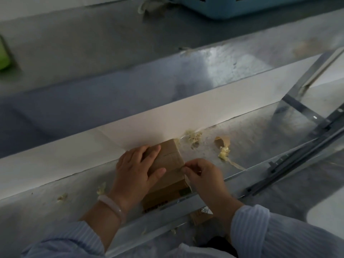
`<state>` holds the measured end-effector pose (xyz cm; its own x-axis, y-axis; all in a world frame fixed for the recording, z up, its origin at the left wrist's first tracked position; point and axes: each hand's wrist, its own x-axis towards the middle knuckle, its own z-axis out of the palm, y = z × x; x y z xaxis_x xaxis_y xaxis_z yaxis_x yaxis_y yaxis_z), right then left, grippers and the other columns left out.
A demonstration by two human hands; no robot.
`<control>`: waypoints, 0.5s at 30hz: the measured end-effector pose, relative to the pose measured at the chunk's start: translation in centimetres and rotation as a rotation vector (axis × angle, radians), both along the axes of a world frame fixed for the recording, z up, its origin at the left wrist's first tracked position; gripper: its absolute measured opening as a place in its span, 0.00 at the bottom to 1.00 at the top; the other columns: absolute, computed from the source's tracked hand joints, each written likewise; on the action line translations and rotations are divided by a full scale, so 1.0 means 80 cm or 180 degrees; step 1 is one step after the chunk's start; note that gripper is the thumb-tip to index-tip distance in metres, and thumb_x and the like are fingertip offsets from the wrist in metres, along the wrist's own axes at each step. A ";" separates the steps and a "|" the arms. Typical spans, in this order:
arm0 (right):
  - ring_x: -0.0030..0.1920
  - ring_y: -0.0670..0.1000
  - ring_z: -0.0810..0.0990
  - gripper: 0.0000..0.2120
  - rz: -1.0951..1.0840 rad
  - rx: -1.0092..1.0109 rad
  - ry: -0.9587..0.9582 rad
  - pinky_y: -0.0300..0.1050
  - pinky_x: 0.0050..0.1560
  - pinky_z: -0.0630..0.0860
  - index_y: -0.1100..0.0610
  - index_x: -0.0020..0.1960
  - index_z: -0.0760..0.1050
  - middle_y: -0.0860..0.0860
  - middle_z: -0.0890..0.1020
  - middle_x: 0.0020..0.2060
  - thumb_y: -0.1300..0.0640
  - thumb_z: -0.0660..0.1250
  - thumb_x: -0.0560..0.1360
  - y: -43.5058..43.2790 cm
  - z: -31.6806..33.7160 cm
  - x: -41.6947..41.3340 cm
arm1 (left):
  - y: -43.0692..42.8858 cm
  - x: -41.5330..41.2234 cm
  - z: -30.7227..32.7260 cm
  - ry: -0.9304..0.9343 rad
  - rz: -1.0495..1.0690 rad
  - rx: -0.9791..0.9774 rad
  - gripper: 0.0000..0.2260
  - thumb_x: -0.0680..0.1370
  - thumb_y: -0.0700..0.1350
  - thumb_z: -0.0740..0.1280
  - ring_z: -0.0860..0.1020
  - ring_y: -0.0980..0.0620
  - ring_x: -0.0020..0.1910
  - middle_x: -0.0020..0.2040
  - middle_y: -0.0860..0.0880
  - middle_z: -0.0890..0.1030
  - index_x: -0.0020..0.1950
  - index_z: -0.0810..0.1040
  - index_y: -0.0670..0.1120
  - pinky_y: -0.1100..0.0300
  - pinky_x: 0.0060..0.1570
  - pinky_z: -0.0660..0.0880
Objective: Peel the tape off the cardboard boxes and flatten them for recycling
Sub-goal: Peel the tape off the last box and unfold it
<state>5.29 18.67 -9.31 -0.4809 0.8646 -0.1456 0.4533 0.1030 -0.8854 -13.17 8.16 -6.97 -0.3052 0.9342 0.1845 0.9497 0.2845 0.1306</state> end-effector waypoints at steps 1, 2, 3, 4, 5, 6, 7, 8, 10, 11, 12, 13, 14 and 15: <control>0.39 0.40 0.79 0.05 0.0057 -0.0031 0.0012 0.31 0.37 0.75 0.42 0.43 0.78 0.42 0.82 0.38 0.52 0.72 0.73 0.002 0.001 0.001 | 0.000 0.000 0.000 0.0016 -0.0007 0.0002 0.28 0.77 0.66 0.52 0.71 0.46 0.62 0.64 0.47 0.73 0.72 0.68 0.54 0.46 0.60 0.70; 0.38 0.38 0.79 0.06 0.0083 -0.0092 0.0059 0.29 0.35 0.75 0.42 0.42 0.77 0.42 0.82 0.38 0.53 0.72 0.73 0.004 0.001 0.002 | 0.000 0.000 0.000 0.0028 -0.0014 0.0007 0.28 0.77 0.66 0.52 0.71 0.46 0.62 0.64 0.48 0.73 0.72 0.68 0.54 0.47 0.60 0.69; 0.38 0.37 0.79 0.07 0.0098 -0.0130 0.0079 0.28 0.34 0.74 0.42 0.42 0.77 0.43 0.82 0.37 0.54 0.72 0.73 0.006 0.001 0.002 | 0.000 0.000 0.000 0.0038 -0.0020 0.0009 0.28 0.77 0.66 0.52 0.70 0.47 0.62 0.64 0.48 0.73 0.72 0.68 0.54 0.47 0.60 0.69; 0.38 0.36 0.78 0.07 0.0119 -0.0121 0.0045 0.28 0.33 0.73 0.42 0.42 0.77 0.43 0.81 0.37 0.54 0.72 0.73 0.007 0.001 0.002 | 0.000 0.000 0.000 0.0043 -0.0019 -0.0001 0.28 0.77 0.67 0.51 0.70 0.47 0.62 0.64 0.48 0.73 0.72 0.68 0.55 0.47 0.60 0.69; 0.37 0.37 0.78 0.07 0.0158 -0.0067 -0.0050 0.29 0.33 0.73 0.43 0.42 0.77 0.43 0.81 0.36 0.54 0.71 0.74 0.007 0.001 0.001 | 0.000 -0.001 0.000 0.0035 -0.0012 -0.0023 0.28 0.77 0.67 0.51 0.70 0.47 0.62 0.64 0.48 0.73 0.72 0.68 0.55 0.47 0.60 0.69; 0.37 0.39 0.78 0.06 0.0211 0.0004 -0.0169 0.30 0.33 0.72 0.44 0.42 0.77 0.43 0.81 0.36 0.54 0.70 0.74 0.008 0.001 0.000 | 0.000 -0.001 0.001 0.0018 -0.0003 -0.0043 0.28 0.77 0.67 0.51 0.70 0.46 0.62 0.64 0.48 0.73 0.72 0.68 0.55 0.47 0.60 0.69; 0.37 0.41 0.78 0.05 0.0275 0.0080 -0.0288 0.31 0.35 0.72 0.45 0.42 0.76 0.43 0.80 0.36 0.53 0.69 0.75 0.009 0.001 0.000 | 0.000 -0.001 0.001 0.0002 0.0005 -0.0057 0.28 0.77 0.67 0.51 0.71 0.46 0.63 0.65 0.48 0.73 0.72 0.68 0.55 0.47 0.60 0.69; 0.37 0.41 0.77 0.05 0.0351 0.0134 -0.0389 0.33 0.37 0.73 0.46 0.42 0.75 0.44 0.79 0.37 0.53 0.68 0.76 0.010 0.002 -0.001 | 0.000 -0.001 0.000 -0.0006 0.0014 -0.0070 0.29 0.77 0.67 0.51 0.71 0.45 0.63 0.65 0.48 0.73 0.72 0.68 0.55 0.46 0.60 0.69; 0.39 0.43 0.78 0.06 0.0542 0.0091 -0.0518 0.38 0.42 0.76 0.48 0.42 0.74 0.45 0.79 0.38 0.53 0.66 0.77 0.012 0.006 -0.001 | 0.001 -0.001 0.001 -0.0010 0.0024 -0.0105 0.29 0.77 0.68 0.50 0.71 0.45 0.63 0.65 0.47 0.73 0.72 0.68 0.54 0.46 0.61 0.69; 0.40 0.45 0.79 0.05 0.0642 -0.0009 -0.0547 0.42 0.45 0.78 0.49 0.43 0.74 0.47 0.80 0.39 0.54 0.64 0.78 0.013 0.008 0.000 | 0.001 0.000 0.001 -0.0016 0.0022 -0.0113 0.29 0.77 0.68 0.50 0.71 0.45 0.63 0.65 0.47 0.73 0.72 0.69 0.54 0.46 0.61 0.69; 0.41 0.47 0.80 0.05 0.0737 -0.0140 -0.0538 0.45 0.47 0.79 0.51 0.44 0.75 0.48 0.80 0.39 0.54 0.63 0.79 0.014 0.011 0.001 | 0.000 0.000 0.001 -0.0025 0.0022 -0.0115 0.29 0.76 0.67 0.51 0.72 0.45 0.63 0.64 0.47 0.73 0.72 0.69 0.54 0.45 0.61 0.70; 0.42 0.49 0.81 0.05 0.0802 -0.0317 -0.0451 0.46 0.48 0.80 0.54 0.45 0.75 0.50 0.81 0.40 0.55 0.63 0.79 0.015 0.014 0.002 | 0.000 0.000 0.002 -0.0043 0.0023 -0.0117 0.29 0.76 0.67 0.51 0.72 0.44 0.63 0.64 0.47 0.74 0.71 0.69 0.54 0.45 0.61 0.70; 0.41 0.49 0.81 0.06 0.0813 -0.0564 -0.0269 0.47 0.48 0.81 0.56 0.45 0.76 0.51 0.82 0.39 0.56 0.63 0.79 0.016 0.017 0.004 | 0.000 0.001 0.003 -0.0060 0.0020 -0.0116 0.29 0.76 0.67 0.52 0.72 0.44 0.62 0.64 0.47 0.74 0.71 0.70 0.53 0.45 0.60 0.70; 0.40 0.50 0.82 0.07 0.0787 -0.0841 -0.0026 0.47 0.48 0.81 0.57 0.45 0.76 0.52 0.82 0.38 0.58 0.63 0.79 0.016 0.022 0.006 | 0.000 0.001 0.004 -0.0076 0.0014 -0.0117 0.29 0.76 0.67 0.52 0.72 0.44 0.62 0.64 0.47 0.74 0.71 0.70 0.53 0.45 0.60 0.70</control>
<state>5.75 19.98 -7.56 -0.6687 0.6542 -0.3533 0.4505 -0.0215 -0.8925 -13.07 8.12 -6.64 -0.3131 0.9389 0.1426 0.9452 0.2936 0.1425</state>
